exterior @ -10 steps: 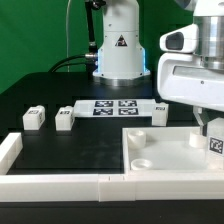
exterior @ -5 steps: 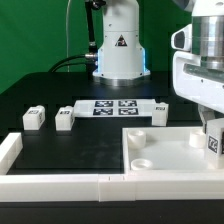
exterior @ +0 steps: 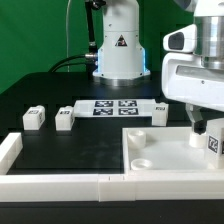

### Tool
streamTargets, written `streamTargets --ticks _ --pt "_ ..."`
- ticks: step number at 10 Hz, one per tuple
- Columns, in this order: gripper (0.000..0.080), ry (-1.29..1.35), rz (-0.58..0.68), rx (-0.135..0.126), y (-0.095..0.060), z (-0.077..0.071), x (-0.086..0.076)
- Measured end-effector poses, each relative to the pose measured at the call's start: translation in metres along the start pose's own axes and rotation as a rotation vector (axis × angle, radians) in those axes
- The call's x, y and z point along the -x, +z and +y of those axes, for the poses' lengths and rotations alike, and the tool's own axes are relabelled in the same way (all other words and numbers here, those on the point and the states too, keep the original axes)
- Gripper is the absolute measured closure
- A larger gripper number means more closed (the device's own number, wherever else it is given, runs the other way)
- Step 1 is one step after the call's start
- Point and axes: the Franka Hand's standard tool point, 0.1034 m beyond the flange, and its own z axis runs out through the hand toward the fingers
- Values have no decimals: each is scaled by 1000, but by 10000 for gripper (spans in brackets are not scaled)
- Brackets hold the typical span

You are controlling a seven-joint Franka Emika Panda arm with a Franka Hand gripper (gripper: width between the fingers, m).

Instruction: Assemble one leg

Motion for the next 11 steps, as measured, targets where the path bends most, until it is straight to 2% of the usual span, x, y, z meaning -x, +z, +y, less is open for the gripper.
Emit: streamTargets --ticks 2,7,8,11 --pt "151 -291 -21 13 0 3 0" --pt "150 -866 -31 22 0 8 -4" --pt "150 -962 -27 33 0 9 -6" --pt "197 -969 -26 37 0 11 -7"
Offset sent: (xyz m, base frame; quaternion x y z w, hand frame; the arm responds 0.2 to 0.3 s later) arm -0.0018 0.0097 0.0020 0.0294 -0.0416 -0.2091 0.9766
